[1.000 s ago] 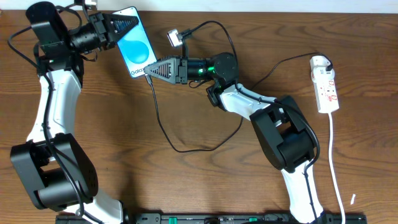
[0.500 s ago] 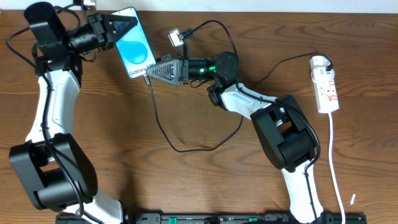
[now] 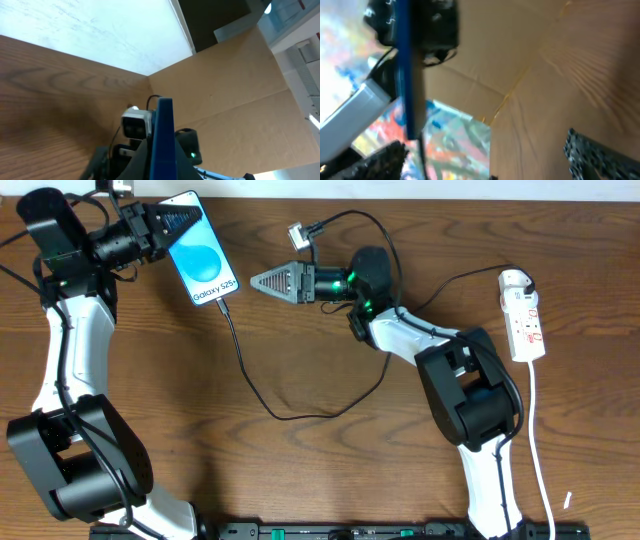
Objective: Plug charger to phone and switch on socket
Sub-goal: 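Open the right gripper and withdraw it rightward from the phone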
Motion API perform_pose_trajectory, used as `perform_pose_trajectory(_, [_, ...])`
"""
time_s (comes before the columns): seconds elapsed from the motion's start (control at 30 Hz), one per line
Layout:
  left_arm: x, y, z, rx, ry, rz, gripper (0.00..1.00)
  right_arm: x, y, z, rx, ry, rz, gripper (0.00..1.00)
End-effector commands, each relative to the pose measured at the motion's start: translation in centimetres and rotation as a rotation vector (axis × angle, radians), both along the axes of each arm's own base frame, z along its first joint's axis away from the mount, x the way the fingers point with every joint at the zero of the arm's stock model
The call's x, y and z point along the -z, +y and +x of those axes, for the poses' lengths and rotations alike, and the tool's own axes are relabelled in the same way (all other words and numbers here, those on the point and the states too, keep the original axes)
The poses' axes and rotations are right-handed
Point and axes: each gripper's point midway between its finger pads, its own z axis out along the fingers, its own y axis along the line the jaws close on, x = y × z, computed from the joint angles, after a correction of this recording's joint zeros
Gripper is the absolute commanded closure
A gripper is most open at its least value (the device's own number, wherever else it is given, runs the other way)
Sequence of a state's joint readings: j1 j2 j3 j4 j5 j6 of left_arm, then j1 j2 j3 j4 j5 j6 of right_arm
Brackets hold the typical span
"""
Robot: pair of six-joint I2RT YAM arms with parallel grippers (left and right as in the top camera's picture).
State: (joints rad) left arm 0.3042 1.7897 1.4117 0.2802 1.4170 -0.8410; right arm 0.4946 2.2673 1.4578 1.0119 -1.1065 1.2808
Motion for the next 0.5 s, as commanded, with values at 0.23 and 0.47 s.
perform_pose_trajectory(0.23, [-0.1,0.0,-0.5,0.027,-0.004,-0.006,0.92,4.8,-1.4,2.5,0.091,0.015,-0.155,0.01])
perform_pose_trajectory(0.47, [-0.1,0.0,-0.5,0.026,-0.005,-0.005,0.92,9.5,-3.0,3.6,0.222,0.076,-0.391,0.01])
